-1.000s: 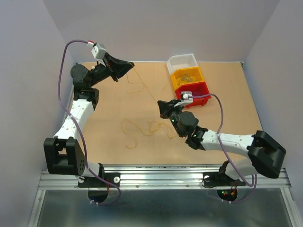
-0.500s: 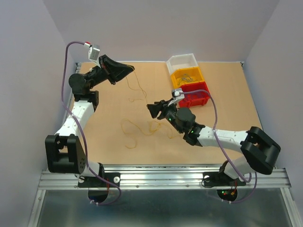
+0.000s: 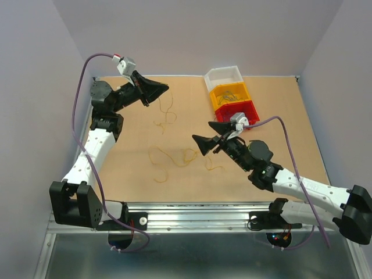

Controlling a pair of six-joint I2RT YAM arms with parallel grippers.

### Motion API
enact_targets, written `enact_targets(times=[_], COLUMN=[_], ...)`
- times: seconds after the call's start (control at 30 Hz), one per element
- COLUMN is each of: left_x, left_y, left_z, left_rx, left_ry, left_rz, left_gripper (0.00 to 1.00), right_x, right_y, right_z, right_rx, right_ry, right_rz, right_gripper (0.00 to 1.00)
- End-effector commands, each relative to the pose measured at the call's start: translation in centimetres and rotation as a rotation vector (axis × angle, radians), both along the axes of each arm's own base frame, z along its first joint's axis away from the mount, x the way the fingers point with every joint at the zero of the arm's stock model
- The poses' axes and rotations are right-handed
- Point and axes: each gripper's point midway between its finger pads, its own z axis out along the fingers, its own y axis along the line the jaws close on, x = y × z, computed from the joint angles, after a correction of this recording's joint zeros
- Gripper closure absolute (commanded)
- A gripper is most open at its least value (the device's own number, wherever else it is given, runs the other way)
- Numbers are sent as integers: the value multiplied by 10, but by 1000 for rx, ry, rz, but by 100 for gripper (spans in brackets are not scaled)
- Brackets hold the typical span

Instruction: Untangle the cables

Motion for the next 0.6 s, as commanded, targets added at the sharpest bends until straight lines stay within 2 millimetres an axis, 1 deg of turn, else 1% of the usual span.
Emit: enact_targets(times=[0.0,0.03,0.07,0.1,0.13,0.23,0.33,0.37,0.43,0.47,0.5,0.53,0.57], left_x=[-4,-4,-4,-5,-6,-8,-10,-13,-15,-17,-17,-18,-18], left_y=[-2,-5,-6,-8,-11,-17,-21,-24,-26,-27,-27,-27,-27], left_z=[17,16,17,16,15,11,10,10,10,10,10,10,11], left_rx=[45,48,54,58,62,74,84,87,92,94,94,95,94], left_ry=[-86,-79,-87,-86,-84,-69,-68,-65,-64,-64,-64,-64,-66], left_rz=[46,48,47,47,37,20,6,-4,-9,-12,-11,-6,-6], left_gripper=[100,100,100,100,100,100,100,100,100,100,100,100,100], right_x=[-14,-14,-12,-7,2,15,26,35,44,52,56,59,62], right_y=[42,52,58,62,72,85,94,101,106,109,112,115,116], right_z=[8,8,8,10,10,9,6,4,0,-2,-4,0,-5], right_rx=[-177,-193,-208,-215,-229,-283,-314,-333,-352,-359,-362,-356,-361], right_ry=[-176,-188,-202,-205,-205,-247,-251,-244,-234,-227,-224,-230,-224], right_rz=[204,242,248,244,238,228,216,204,192,182,183,179,178], right_gripper=[4,3,3,1,0,0,0,0,0,1,2,3,4])
